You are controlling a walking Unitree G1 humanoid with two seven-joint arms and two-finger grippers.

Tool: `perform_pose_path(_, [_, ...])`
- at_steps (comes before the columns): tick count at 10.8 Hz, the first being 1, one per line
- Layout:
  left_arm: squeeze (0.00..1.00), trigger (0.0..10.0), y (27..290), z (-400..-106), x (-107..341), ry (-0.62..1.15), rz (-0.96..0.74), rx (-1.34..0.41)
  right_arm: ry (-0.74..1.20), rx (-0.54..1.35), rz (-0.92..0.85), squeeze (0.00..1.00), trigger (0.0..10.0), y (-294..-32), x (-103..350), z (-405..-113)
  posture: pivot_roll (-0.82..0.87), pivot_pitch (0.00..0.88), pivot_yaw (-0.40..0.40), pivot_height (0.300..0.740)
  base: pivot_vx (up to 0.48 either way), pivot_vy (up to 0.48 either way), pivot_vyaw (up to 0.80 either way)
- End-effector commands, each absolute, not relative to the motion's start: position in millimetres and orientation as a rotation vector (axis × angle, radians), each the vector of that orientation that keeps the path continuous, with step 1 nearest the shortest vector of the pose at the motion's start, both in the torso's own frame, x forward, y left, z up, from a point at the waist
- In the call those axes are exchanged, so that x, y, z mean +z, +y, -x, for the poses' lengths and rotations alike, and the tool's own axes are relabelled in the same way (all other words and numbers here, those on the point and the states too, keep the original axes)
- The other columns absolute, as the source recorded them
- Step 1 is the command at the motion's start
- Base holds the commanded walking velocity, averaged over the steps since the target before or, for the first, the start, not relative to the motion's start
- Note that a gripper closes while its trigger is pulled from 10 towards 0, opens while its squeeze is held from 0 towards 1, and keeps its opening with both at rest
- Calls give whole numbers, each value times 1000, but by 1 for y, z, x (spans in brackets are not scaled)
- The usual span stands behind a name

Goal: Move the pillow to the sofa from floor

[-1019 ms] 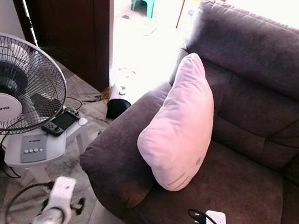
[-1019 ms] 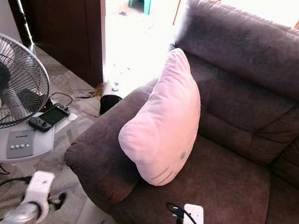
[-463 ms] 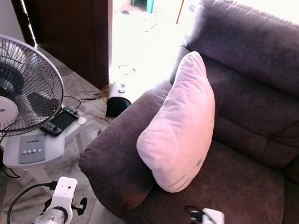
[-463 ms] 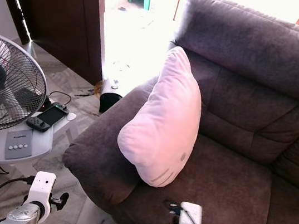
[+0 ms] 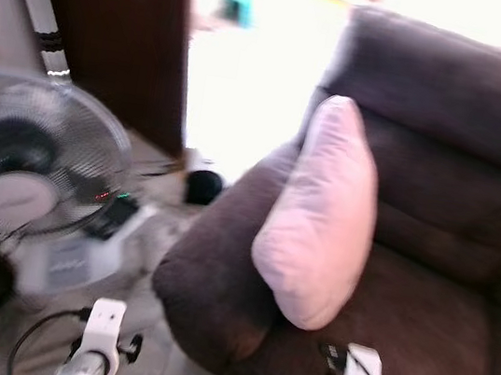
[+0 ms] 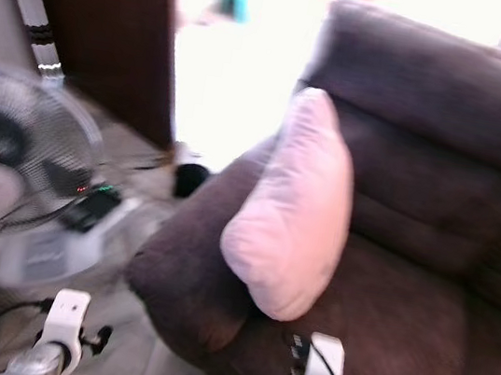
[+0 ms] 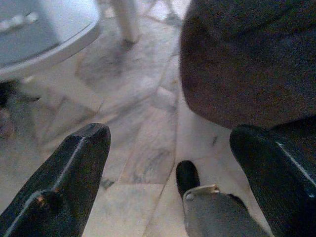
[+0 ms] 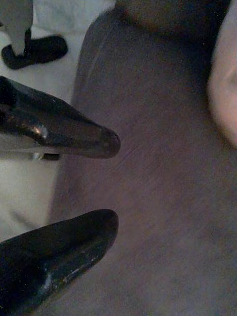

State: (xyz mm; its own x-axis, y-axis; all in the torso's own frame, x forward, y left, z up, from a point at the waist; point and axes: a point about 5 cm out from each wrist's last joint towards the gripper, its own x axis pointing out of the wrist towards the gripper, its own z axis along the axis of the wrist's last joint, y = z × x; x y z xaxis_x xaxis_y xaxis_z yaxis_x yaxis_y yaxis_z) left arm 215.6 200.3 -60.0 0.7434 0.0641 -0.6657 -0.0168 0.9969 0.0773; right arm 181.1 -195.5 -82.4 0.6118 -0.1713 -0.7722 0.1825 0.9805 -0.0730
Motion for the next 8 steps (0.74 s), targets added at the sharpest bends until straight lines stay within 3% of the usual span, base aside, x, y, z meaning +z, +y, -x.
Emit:
perform_pose_path(1, [0,10000,199,-214,-61,743,-61,38,876,-218,-9,0,10000,-198,-81,-182,102,67,-56,719,0,281,0])
perform_pose_path(4, [0,10000,200,-214,-61,742,-66,32,885,-231,-30,0,10000,-199,-82,-180,105,62,-51,719,0,286,0])
perform_pose_path(6, [0,10000,199,-215,-61,740,-66,24,880,-263,-67,0,10000,-202,-82,-179,103,60,-48,719,0,285,-684])
perform_pose_path(8, [0,10000,196,-217,-60,733,-68,11,889,-258,-40,0,10000,-205,-83,-177,105,61,-45,719,0,272,0])
